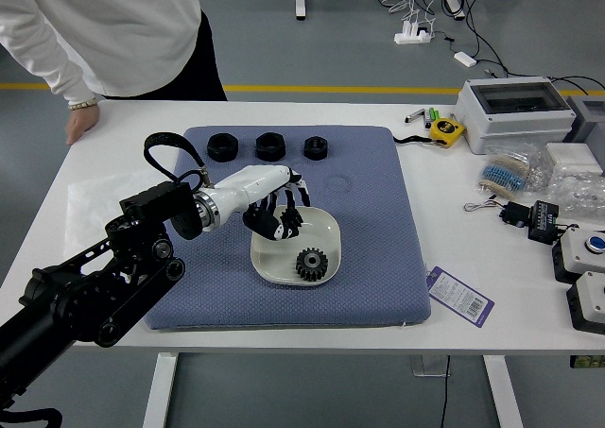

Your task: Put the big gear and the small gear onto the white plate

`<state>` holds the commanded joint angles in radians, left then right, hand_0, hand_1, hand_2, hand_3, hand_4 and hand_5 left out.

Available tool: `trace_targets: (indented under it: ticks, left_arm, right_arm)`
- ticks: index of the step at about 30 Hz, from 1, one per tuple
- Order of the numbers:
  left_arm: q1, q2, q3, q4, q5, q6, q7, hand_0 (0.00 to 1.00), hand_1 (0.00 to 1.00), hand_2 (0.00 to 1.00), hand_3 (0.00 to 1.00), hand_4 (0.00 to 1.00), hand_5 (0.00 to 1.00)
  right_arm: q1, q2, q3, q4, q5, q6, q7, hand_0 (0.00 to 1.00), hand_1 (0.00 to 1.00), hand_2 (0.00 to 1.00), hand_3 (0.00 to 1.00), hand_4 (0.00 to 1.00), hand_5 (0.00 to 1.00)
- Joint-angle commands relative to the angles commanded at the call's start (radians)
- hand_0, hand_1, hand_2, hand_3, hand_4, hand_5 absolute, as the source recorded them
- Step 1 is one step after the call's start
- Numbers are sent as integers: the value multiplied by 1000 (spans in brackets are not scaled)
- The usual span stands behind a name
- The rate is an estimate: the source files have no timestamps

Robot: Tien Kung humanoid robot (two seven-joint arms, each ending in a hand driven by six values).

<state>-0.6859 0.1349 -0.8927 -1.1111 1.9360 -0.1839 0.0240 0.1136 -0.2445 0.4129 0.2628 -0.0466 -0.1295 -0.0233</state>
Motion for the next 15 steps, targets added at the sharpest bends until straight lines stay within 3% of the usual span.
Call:
trace_targets:
  ticks: [1,6,7,12,13,15]
  left_arm:
    - [-4,-3,0,11,3,3,-2,286,414,505,580,778,2]
    - [-13,-10,2,38,10,5,-7,286,414,505,580,778,2]
    - [-14,-12,4,42,9,5,-8,298,452,539,584,894,2]
    - [-15,-15,9,52,8,2,-10,298,452,539,584,894,2]
    - [-15,-15,9,53,8,1,-11,312,460,539,584,958,48]
    - [-14,-15,11,58,8,-3,-13,312,460,539,584,958,48]
  right_arm:
    - [1,0,0,0,0,0,0,676,680,770,679,953,767]
    - [2,-1,0,0,-2,0,0,676,680,770,679,953,767]
    - [2,-1,0,0,-3,0,0,676,679,770,679,953,767]
    - [2,-2,1,0,-4,1,0,676,679,770,679,953,767]
    - [3,-2,0,0,-4,1,0,676,679,769,679,953,767]
    - [3,-2,1,0,-4,1,0,676,679,769,679,953,767]
